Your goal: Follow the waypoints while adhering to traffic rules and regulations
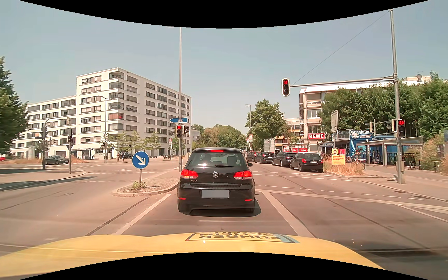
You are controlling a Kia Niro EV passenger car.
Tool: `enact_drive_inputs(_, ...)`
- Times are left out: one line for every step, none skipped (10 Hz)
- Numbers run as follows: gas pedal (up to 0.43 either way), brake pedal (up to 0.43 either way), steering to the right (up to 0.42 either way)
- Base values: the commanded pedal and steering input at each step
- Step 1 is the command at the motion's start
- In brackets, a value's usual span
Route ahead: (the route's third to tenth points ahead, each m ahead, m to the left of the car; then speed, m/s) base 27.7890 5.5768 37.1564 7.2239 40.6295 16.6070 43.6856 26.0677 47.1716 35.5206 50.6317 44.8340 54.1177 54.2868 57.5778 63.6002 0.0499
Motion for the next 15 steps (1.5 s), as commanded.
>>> enact_drive_inputs(0.000,0.171,0.003)
enact_drive_inputs(0.000,0.171,0.002)
enact_drive_inputs(0.000,0.171,0.003)
enact_drive_inputs(0.000,0.165,0.003)
enact_drive_inputs(0.000,0.165,0.002)
enact_drive_inputs(0.000,0.171,0.002)
enact_drive_inputs(0.000,0.171,0.002)
enact_drive_inputs(0.000,0.171,0.003)
enact_drive_inputs(0.000,0.171,0.003)
enact_drive_inputs(0.000,0.171,0.003)
enact_drive_inputs(0.000,0.171,0.003)
enact_drive_inputs(0.000,0.171,0.003)
enact_drive_inputs(0.000,0.171,0.003)
enact_drive_inputs(0.000,0.171,0.003)
enact_drive_inputs(0.000,0.171,0.003)
